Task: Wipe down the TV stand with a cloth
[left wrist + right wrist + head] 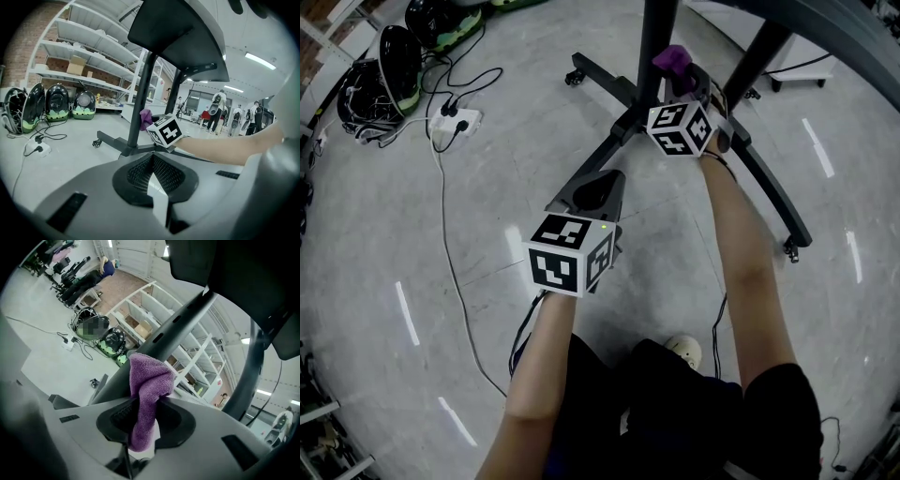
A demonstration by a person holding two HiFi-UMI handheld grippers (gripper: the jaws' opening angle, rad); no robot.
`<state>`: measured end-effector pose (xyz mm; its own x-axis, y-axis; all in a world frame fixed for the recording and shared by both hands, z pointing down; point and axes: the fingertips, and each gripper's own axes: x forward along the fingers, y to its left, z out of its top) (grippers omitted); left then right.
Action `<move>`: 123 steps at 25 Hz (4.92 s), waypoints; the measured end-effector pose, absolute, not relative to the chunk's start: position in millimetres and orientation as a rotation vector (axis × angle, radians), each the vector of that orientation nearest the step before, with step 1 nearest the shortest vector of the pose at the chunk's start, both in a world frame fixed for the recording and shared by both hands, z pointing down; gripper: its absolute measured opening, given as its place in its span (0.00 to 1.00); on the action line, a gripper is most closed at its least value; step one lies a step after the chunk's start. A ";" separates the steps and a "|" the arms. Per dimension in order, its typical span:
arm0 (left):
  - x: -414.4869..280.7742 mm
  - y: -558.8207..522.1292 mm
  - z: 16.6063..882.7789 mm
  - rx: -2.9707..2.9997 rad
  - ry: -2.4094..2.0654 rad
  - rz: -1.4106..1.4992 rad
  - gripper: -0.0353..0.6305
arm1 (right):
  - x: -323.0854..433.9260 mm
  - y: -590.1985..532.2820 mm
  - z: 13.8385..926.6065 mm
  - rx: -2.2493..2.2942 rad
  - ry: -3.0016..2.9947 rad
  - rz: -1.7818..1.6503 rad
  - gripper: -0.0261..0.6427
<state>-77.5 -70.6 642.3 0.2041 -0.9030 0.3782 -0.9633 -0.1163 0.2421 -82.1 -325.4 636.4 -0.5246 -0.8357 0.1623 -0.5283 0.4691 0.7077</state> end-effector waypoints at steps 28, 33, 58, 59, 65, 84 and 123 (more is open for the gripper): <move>-55.8 -84.5 683.3 2.068 -1.648 0.311 0.06 | -69.1 -324.2 799.1 0.868 -2.022 -0.693 0.20; -52.4 -87.4 685.6 2.071 -1.636 0.306 0.06 | -53.5 -333.5 800.9 0.871 -1.982 -0.696 0.20; -9.2 -91.4 674.5 2.164 -1.556 0.276 0.06 | -1.6 -345.0 652.2 1.075 -1.862 -0.958 0.20; -5.9 -89.8 673.0 2.174 -1.546 0.271 0.06 | -2.6 -343.4 636.6 1.082 -1.855 -0.991 0.20; -5.1 -86.3 664.4 2.182 -1.526 0.209 0.06 | 1.0 -342.2 540.2 1.176 -1.772 -1.209 0.20; -38.0 -85.4 668.3 2.113 -1.592 0.205 0.06 | 13.0 -358.3 459.7 1.352 -1.584 -1.412 0.20; -33.1 -95.8 702.5 2.076 -1.609 0.374 0.06 | 21.4 -365.6 711.5 1.096 -1.715 -1.026 0.20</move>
